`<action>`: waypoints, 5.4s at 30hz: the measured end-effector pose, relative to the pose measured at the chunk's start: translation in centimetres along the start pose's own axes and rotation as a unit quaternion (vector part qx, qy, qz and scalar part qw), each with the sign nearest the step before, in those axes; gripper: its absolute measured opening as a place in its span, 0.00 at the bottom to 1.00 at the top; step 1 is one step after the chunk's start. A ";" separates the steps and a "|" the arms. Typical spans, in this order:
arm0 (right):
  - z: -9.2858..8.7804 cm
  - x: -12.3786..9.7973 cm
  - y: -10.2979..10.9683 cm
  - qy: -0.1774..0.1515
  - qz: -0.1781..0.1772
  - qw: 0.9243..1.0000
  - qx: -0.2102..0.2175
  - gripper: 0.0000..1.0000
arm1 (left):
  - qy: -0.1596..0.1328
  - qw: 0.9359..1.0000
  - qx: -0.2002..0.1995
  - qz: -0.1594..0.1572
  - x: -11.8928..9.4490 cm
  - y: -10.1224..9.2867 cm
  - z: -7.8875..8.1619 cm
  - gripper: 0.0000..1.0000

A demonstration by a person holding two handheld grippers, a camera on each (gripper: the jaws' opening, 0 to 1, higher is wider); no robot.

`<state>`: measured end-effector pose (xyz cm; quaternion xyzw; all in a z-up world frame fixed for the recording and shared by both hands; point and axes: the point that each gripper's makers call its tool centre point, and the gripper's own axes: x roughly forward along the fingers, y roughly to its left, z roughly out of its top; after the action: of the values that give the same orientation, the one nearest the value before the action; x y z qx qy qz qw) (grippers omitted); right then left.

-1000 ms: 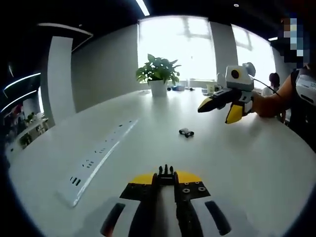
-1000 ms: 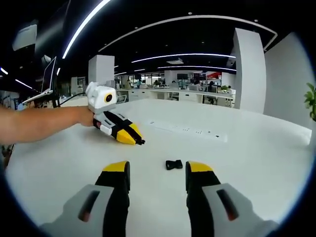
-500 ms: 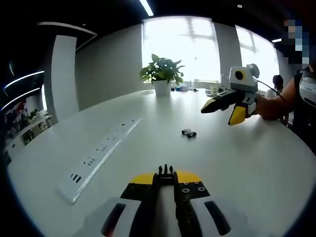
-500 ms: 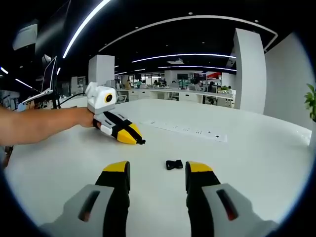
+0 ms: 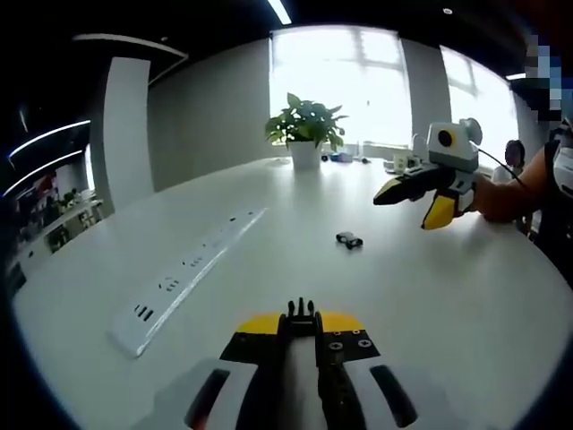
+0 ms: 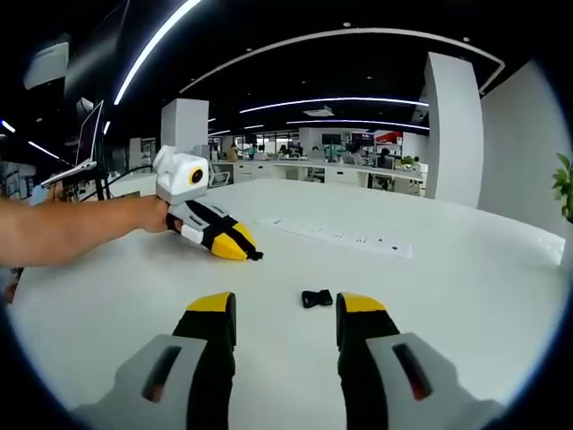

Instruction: Snap the two parts of the plastic buckle together until the buckle closes and remains connected.

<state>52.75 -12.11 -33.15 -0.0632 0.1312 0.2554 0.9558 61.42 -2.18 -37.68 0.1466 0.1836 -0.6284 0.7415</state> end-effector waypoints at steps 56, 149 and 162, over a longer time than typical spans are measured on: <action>-1.6 3.1 0.4 0.063 -0.035 0.996 0.061 0.33 | -0.077 0.993 -0.062 0.066 -2.1 -0.9 3.4 0.10; -2.9 4.7 -3.8 0.073 0.034 0.996 -0.031 0.22 | -0.066 0.995 -0.064 0.044 -2.0 -1.4 2.3 0.10; -2.9 5.3 -4.6 0.078 0.040 0.996 -0.032 0.18 | -0.061 0.995 -0.066 0.043 -1.8 -1.5 2.0 0.10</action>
<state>58.87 -14.07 -37.18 -0.1082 0.1995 0.2916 0.9292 59.84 -1.74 -35.04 0.0664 0.1724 -0.5905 0.7856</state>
